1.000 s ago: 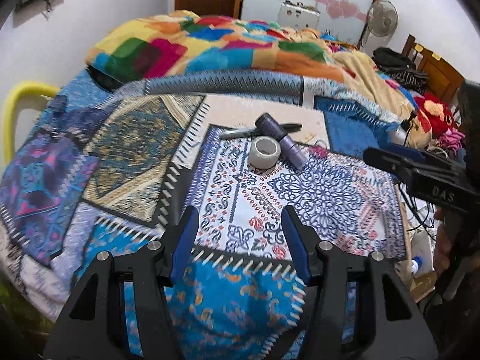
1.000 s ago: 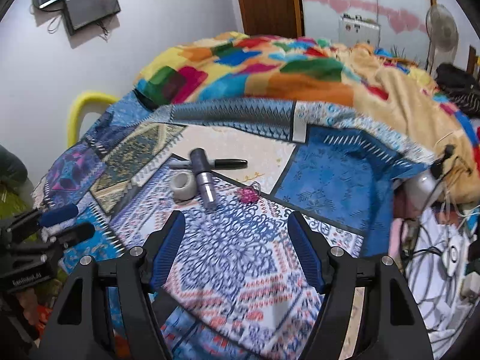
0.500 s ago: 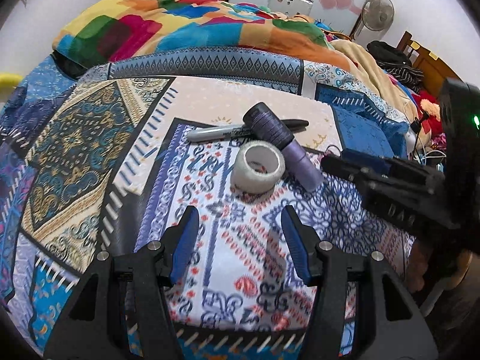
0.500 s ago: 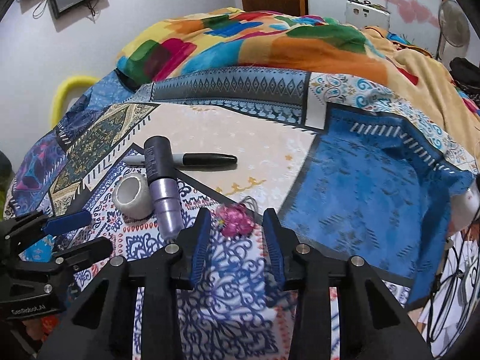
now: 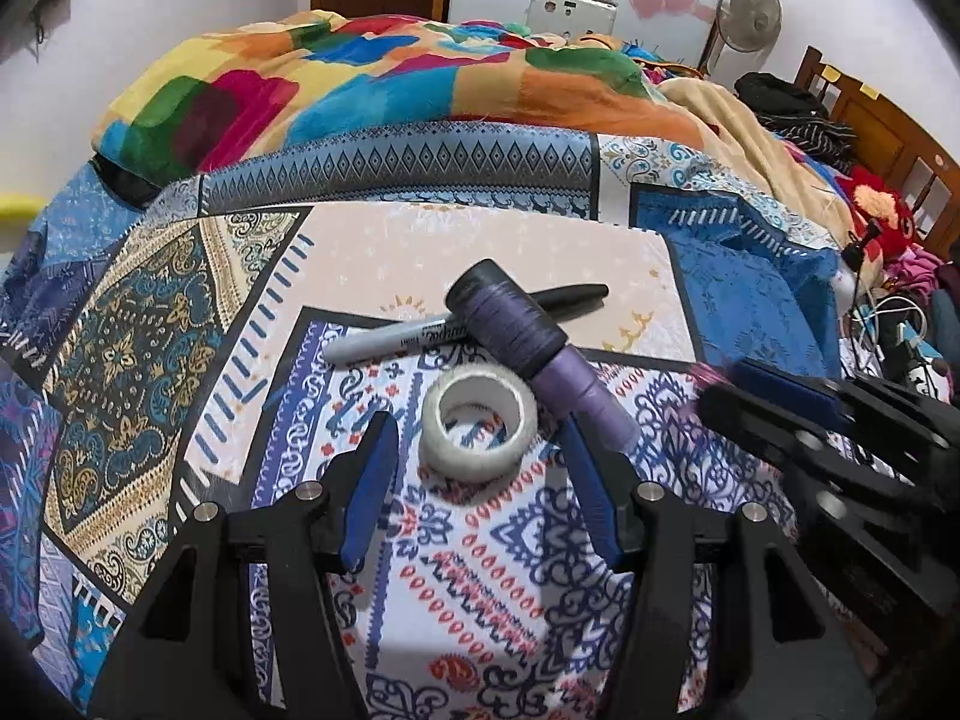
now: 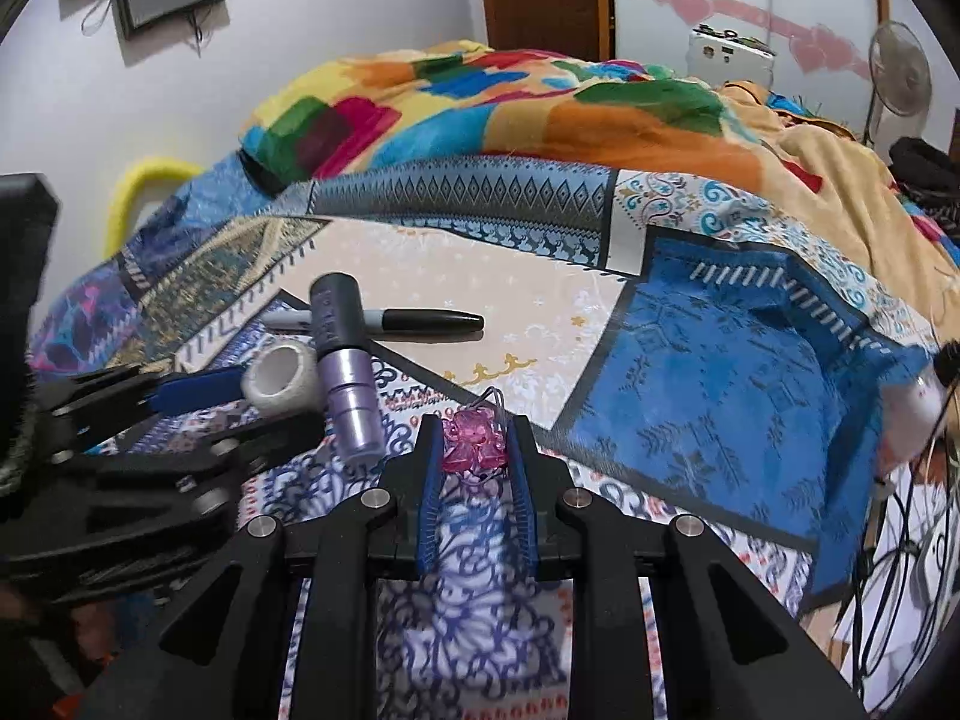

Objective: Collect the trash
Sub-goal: 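Grasp the pink hair clip with the right gripper while the left gripper grasps the white tape roll, then carry the tape roll and hair clip with both grippers over the trash bin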

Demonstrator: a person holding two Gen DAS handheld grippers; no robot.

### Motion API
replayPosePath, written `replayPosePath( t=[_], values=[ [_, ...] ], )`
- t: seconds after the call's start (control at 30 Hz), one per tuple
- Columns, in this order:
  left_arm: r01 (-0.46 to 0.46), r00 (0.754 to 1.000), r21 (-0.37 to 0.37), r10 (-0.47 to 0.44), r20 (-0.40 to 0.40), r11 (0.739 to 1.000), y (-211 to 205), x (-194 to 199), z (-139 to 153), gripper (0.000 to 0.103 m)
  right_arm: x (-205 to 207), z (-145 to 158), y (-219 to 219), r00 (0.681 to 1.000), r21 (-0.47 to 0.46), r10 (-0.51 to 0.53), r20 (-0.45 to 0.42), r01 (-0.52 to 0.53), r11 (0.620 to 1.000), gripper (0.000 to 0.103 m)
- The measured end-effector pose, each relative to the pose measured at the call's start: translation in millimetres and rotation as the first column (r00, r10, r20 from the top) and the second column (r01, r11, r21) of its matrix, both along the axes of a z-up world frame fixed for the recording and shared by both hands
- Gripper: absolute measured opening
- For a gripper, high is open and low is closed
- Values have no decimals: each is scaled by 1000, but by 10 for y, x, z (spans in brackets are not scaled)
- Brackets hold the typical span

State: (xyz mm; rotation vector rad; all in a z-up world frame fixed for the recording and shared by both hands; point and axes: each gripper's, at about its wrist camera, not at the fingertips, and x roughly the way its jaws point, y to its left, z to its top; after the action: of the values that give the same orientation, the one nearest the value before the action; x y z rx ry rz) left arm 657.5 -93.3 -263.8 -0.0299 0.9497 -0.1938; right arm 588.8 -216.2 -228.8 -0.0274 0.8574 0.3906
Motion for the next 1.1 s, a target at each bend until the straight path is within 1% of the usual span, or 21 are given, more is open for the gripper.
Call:
replayPosePath(
  t=[0.03,0.07,0.17,0.37,0.5,0.67,0.8,0.97,1.1],
  values=[
    [3,1000,-3,-3,0,1000,-7,13,1,40,-22,23,-12,1000,3,1,1,-1,1000,20],
    [6,1000,-2,-6,-4,1000,-18,22,2,37,-53,59,-36,1000,5,-1,6,1,1000,20],
    [13,1000,-7,-13,23,1000,-30,-50,79,36,-91,133,-87,1000,12,-11,4,11,1000,20],
    [22,999,4,-22,35,1000,-39,-259,320,36,-194,354,-160,999,23,-23,22,22,999,20],
    [24,997,14,-25,68,1000,-32,-465,623,36,-333,593,-194,998,38,-27,50,25,999,20],
    [20,995,-2,-20,102,1000,26,-754,994,36,-565,916,-209,995,43,-22,95,18,999,20],
    [-5,991,9,4,133,1000,162,-1058,1231,36,-790,1162,-215,992,48,-14,128,8,999,20],
    [-59,991,5,58,118,998,438,-1386,1314,36,-1076,1382,-173,987,41,8,161,-14,999,20],
    [-115,987,-4,114,113,993,729,-1728,1386,36,-1266,1489,-119,985,40,29,167,-36,999,20]
  ],
)
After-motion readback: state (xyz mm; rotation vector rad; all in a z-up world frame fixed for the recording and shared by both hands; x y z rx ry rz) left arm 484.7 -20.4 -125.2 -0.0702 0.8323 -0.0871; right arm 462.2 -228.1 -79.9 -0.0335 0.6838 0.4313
